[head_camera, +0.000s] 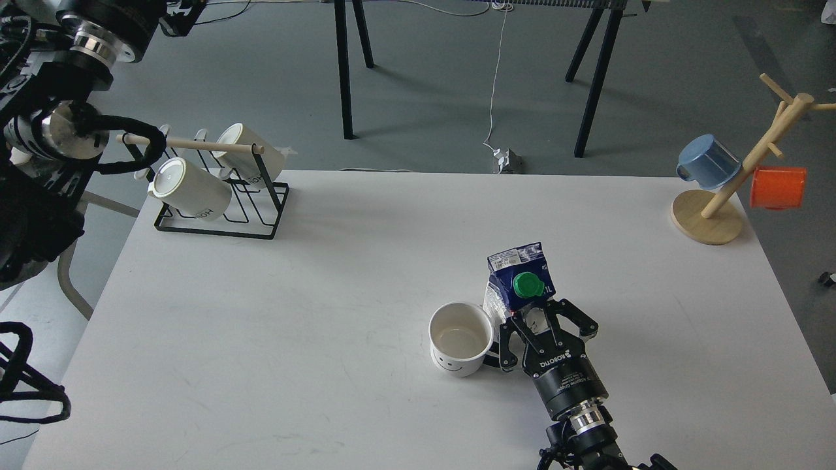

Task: Place cup and milk with both arms
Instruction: 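Slide the carton toward the white mug, stopping beside it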

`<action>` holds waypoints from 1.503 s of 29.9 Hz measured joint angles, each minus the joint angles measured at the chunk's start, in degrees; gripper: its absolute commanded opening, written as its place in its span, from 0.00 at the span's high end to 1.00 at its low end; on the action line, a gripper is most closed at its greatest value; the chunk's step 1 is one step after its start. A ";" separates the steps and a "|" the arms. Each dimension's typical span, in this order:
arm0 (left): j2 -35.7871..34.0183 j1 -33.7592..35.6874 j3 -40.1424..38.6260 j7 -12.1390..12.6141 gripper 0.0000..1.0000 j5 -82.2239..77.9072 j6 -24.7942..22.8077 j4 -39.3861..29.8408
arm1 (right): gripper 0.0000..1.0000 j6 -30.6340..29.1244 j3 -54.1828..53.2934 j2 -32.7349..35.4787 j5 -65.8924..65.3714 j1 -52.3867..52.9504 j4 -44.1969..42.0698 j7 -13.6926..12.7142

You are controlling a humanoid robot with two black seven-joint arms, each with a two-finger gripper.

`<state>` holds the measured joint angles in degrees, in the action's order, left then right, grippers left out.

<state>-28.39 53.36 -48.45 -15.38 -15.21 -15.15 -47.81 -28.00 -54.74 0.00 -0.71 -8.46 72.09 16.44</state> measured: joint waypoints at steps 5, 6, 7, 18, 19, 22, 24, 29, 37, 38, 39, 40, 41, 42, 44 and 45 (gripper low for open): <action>0.04 -0.04 0.94 0.00 0.00 -0.01 -0.05 0.00 | 0.61 0.00 2.30 -0.01 0.37 0.02 -0.05 0.01; 0.05 -0.03 1.33 0.00 0.00 -0.01 -0.05 0.00 | 0.61 0.00 2.51 -0.01 0.41 0.02 -0.12 0.10; 0.04 -0.03 1.61 0.00 0.00 -0.01 -0.06 0.00 | 0.60 0.00 2.65 -0.01 0.45 0.03 -0.28 0.24; -0.17 0.79 2.09 0.00 0.00 -0.01 -0.06 0.00 | 0.12 -0.01 2.46 0.00 0.90 0.03 -1.01 0.55; -0.17 0.79 2.11 0.00 0.00 -0.01 -0.06 0.00 | 0.09 -0.01 2.46 0.00 0.92 0.03 -0.98 0.55; -0.27 0.79 2.13 0.00 0.00 0.00 -0.13 0.00 | 0.06 -0.01 2.45 0.00 0.92 0.03 -0.96 0.53; -0.47 0.76 2.13 0.00 0.00 0.01 -0.20 0.00 | 0.06 -0.01 2.45 0.00 0.92 0.03 -0.96 0.51; -1.01 0.63 2.13 0.00 0.00 0.01 -0.23 0.00 | 0.03 -0.01 2.65 0.00 0.91 0.06 -0.89 0.22; -1.14 0.20 2.13 -0.08 0.00 0.01 -0.23 -0.05 | 0.02 0.00 4.26 0.00 0.64 -0.26 -0.06 -0.01; -1.15 0.19 2.13 -0.08 0.00 0.01 -0.23 -0.07 | 0.02 0.00 4.74 0.00 0.63 -0.32 0.28 -0.02; -1.20 0.19 2.13 -0.08 0.00 0.01 -0.24 -0.08 | 0.02 0.00 5.18 0.00 0.63 -0.43 0.82 -0.02; -1.30 0.19 2.13 -0.08 0.00 0.01 -0.27 -0.09 | 0.02 0.00 5.49 0.00 0.61 -0.61 1.51 -0.02; -1.47 0.19 2.13 -0.08 0.00 0.01 -0.29 -0.09 | 0.02 0.00 5.68 0.00 0.58 -0.81 2.23 -0.02; -1.64 0.19 2.13 -0.09 0.00 0.01 -0.30 -0.10 | 0.02 0.00 5.76 0.00 0.57 -1.02 2.88 -0.01; -1.79 0.19 2.12 -0.09 0.00 0.01 -0.31 -0.14 | 0.02 0.00 5.84 0.00 0.55 -1.53 4.40 -0.01; -1.82 0.19 2.12 -0.09 0.00 0.01 -0.32 -0.16 | 0.02 0.00 5.84 0.00 0.54 -1.66 4.99 0.00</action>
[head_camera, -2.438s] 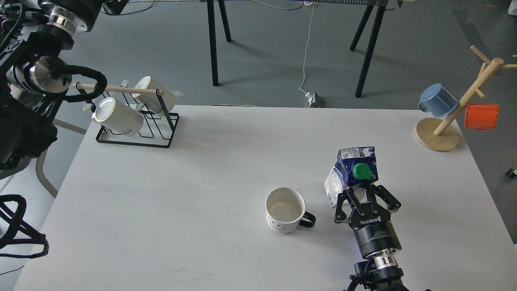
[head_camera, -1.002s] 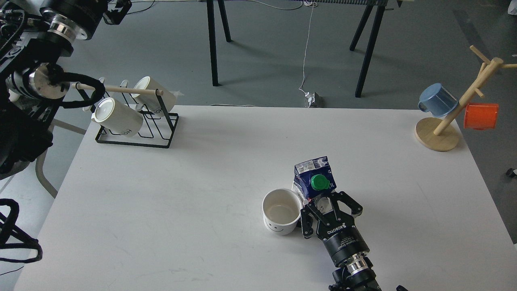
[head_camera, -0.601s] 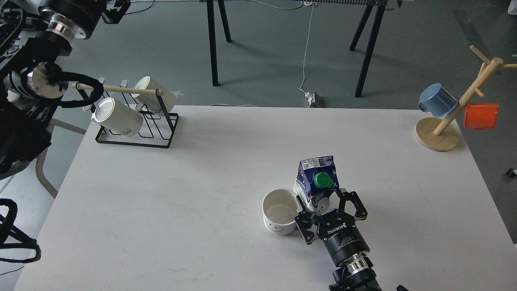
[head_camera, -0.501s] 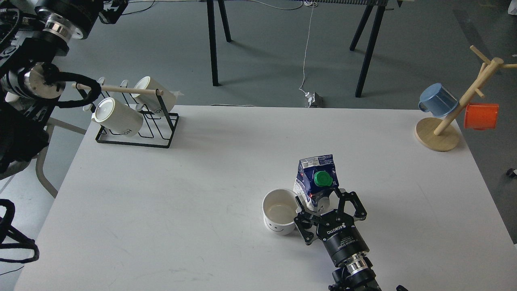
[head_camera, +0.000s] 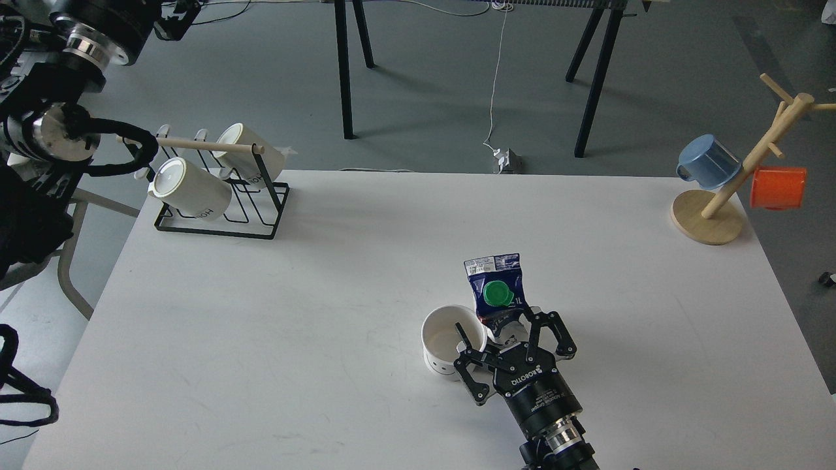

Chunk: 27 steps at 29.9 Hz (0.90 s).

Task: Place cup and milk with both arms
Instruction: 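Slide the carton toward the white mug, stopping beside it, then open the right gripper and pull it back from the carton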

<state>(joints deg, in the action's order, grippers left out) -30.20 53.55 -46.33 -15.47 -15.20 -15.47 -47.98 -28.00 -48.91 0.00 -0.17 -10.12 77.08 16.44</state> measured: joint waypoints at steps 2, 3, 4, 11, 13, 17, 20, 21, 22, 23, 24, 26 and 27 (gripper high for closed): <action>-0.09 0.00 0.00 0.00 0.00 0.01 -0.01 -0.01 | 0.02 0.00 -0.21 0.00 0.00 -0.20 1.11 0.05; -0.14 0.00 -0.01 0.00 0.00 0.02 -0.01 -0.01 | 0.02 0.00 -0.34 0.00 0.00 -0.25 1.40 0.07; -0.19 0.00 -0.02 0.00 0.00 0.02 -0.01 -0.03 | 0.02 0.00 -0.48 0.00 0.00 -0.35 1.66 0.08; -0.45 0.03 -0.02 0.04 0.00 0.03 -0.03 -0.19 | 0.02 0.00 -1.02 0.00 0.08 -0.70 3.82 0.21; -0.47 0.08 -0.03 0.04 0.00 0.03 -0.03 -0.19 | 0.02 0.00 -1.23 0.00 0.08 -0.86 4.22 0.24; -0.47 0.10 -0.07 0.08 0.00 0.03 -0.08 -0.19 | 0.02 0.00 -2.57 0.67 0.09 -1.89 5.77 0.27; -0.48 0.14 -0.08 0.09 0.00 0.02 -0.09 -0.19 | 0.02 0.00 -3.39 1.89 0.09 -2.39 7.68 0.27; -0.47 0.14 -0.08 0.09 0.00 0.03 -0.09 -0.22 | 0.02 0.00 -3.69 2.25 0.09 -2.45 8.20 0.27; -0.48 0.14 -0.08 0.09 0.00 0.02 -0.09 -0.24 | 0.02 0.00 -3.97 2.49 0.09 -2.49 8.49 0.27; -0.48 0.14 -0.08 0.09 0.00 0.02 -0.09 -0.26 | 0.02 0.00 -4.33 2.68 0.09 -2.52 8.68 0.27; -0.48 0.14 -0.08 0.09 0.00 0.02 -0.09 -0.27 | 0.02 0.00 -4.70 2.79 0.12 -2.52 8.79 0.27; -0.48 0.14 -0.08 0.09 0.00 0.02 -0.09 -0.33 | 0.02 0.00 -5.28 2.86 0.21 -2.52 8.86 0.26; -0.48 0.14 -0.08 0.09 0.00 0.02 -0.09 -0.35 | 0.02 0.00 -5.54 2.88 0.25 -2.50 8.88 0.27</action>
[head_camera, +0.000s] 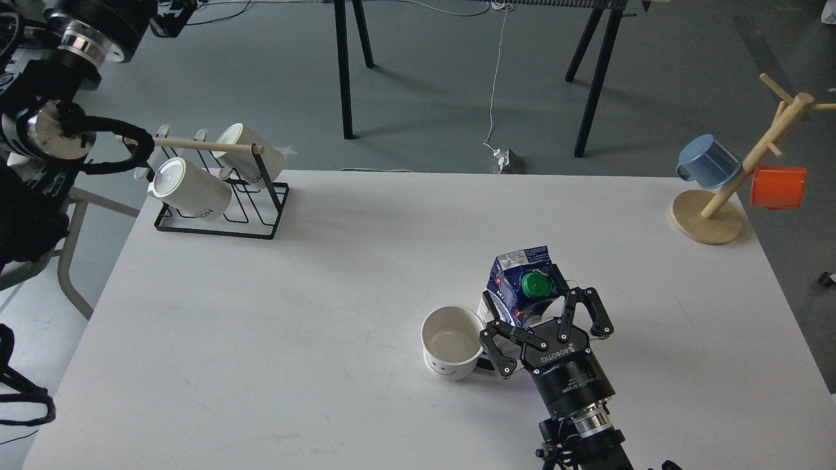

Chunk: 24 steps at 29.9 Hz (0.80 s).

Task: Place cup and milk with both arms
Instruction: 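Open the right gripper and pull it back from the carton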

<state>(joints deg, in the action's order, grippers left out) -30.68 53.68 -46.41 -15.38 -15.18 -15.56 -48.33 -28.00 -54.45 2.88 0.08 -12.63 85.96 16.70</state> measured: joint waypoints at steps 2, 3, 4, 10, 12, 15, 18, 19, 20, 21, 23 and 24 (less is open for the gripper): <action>-0.01 0.00 0.01 0.00 0.00 0.00 0.00 -0.01 | 0.02 0.00 -0.39 0.03 0.12 0.17 0.19 0.00; -0.04 0.00 0.02 0.00 0.00 0.00 0.00 -0.01 | 0.02 0.00 -0.53 0.05 0.16 0.32 0.47 0.00; -0.07 0.00 0.02 0.00 0.00 0.00 0.00 -0.02 | 0.02 0.00 -0.60 0.15 0.17 0.48 0.88 0.00; -0.46 0.18 0.00 -0.03 0.00 0.02 0.08 -0.02 | 0.02 0.00 -1.45 6.34 0.40 3.19 4.68 0.32; -0.83 0.32 -0.04 -0.07 0.00 0.05 0.09 -0.02 | 0.02 0.00 -2.80 9.26 1.11 3.85 6.51 0.50; -1.07 0.42 -0.09 -0.09 0.00 0.16 0.12 0.01 | 0.02 0.00 -4.57 15.50 2.75 5.00 8.82 0.62; -1.63 0.52 -0.20 -0.09 0.00 0.39 0.00 0.05 | 0.01 0.00 -6.80 21.25 4.55 7.23 9.37 1.13; -1.93 0.54 -0.24 -0.09 0.00 0.44 -0.08 0.06 | 0.01 0.00 -7.79 22.62 5.31 8.02 9.31 1.48; -2.21 0.59 -0.33 -0.13 0.00 0.49 -0.15 0.08 | 0.01 0.00 -8.58 23.49 5.91 8.70 9.15 1.80; -2.39 0.62 -0.42 -0.14 0.00 0.53 -0.20 0.08 | 0.01 0.00 -9.52 24.23 6.46 9.56 8.89 2.19; -2.48 0.62 -0.54 -0.14 0.00 0.58 -0.30 0.08 | 0.01 0.00 -11.19 25.48 6.99 11.74 7.96 2.98; -2.49 0.62 -0.63 -0.14 0.00 0.62 -0.32 0.08 | 0.01 0.00 -11.85 26.18 7.11 13.08 7.02 3.34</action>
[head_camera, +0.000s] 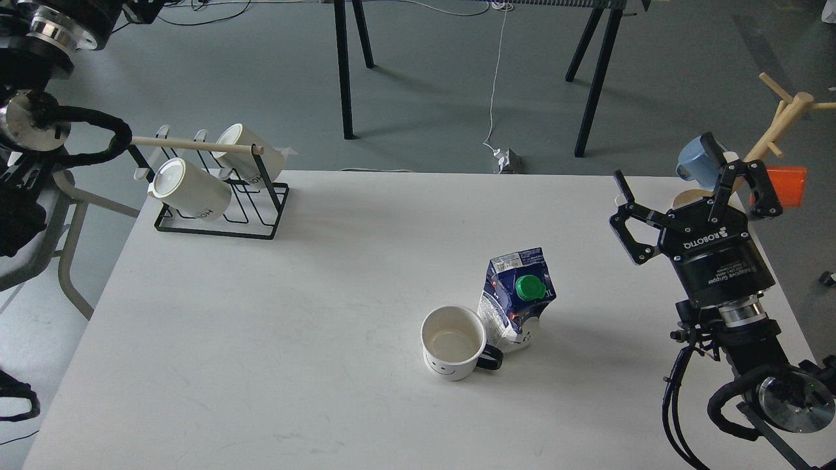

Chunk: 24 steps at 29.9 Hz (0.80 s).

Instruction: Place cup and milk with both arms

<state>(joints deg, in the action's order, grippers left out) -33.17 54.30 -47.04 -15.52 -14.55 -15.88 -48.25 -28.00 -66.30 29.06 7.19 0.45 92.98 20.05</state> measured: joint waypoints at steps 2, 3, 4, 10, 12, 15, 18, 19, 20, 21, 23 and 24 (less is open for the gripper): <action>0.01 -0.02 -0.17 0.00 0.00 0.11 -0.02 0.05 | 0.01 0.00 -0.92 1.11 0.08 3.03 -2.75 0.42; 0.09 -0.11 -0.25 0.00 0.00 0.18 -0.02 0.11 | 0.01 0.00 -1.40 1.37 0.09 4.52 -4.22 0.51; 0.26 -0.21 -0.29 0.00 0.00 0.30 -0.02 0.14 | 0.01 0.00 -2.10 1.56 0.10 6.38 -6.17 0.55; 1.33 -0.86 -0.37 -0.04 0.00 6.27 -0.10 0.69 | 0.01 0.00 -3.42 1.90 -0.63 18.17 -21.82 0.16; 2.38 -1.01 -0.37 -0.04 0.00 8.14 -0.11 1.36 | 0.01 0.00 -3.11 2.03 -0.79 22.63 -28.17 0.01; 3.86 -1.46 -0.53 -0.13 0.00 9.22 -0.11 2.04 | 0.01 0.00 -2.17 2.46 -1.32 29.31 -36.86 -0.64; 4.73 -2.93 -2.07 -0.19 0.00 9.57 -0.12 2.19 | 0.01 0.00 1.14 3.98 -2.75 36.30 -45.70 -1.30; 5.07 -3.66 -3.03 -0.19 0.00 9.84 -0.13 2.16 | 0.01 0.00 2.47 4.28 -2.94 38.45 -48.08 -1.36; 5.48 -4.45 -4.17 -0.18 0.00 10.26 -0.20 2.03 | 0.01 0.00 4.09 4.39 -3.02 40.77 -50.65 -1.39; 5.84 -5.16 -5.32 -0.11 0.00 10.77 -0.44 1.82 | 0.01 0.00 5.71 4.38 -3.04 42.77 -52.98 -1.42; 6.51 -6.49 -7.65 0.40 0.00 11.82 -1.28 1.64 | 0.01 0.00 8.07 4.25 -3.02 45.45 -55.71 -1.43; 6.76 -6.84 -8.42 0.83 0.00 12.15 -1.59 1.64 | 0.01 0.00 8.81 4.15 -3.01 46.31 -56.52 -1.43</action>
<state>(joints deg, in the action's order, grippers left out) -26.40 47.46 -55.46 -14.69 -2.40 -17.46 -46.60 -28.00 -57.49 33.21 4.17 46.76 36.45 18.62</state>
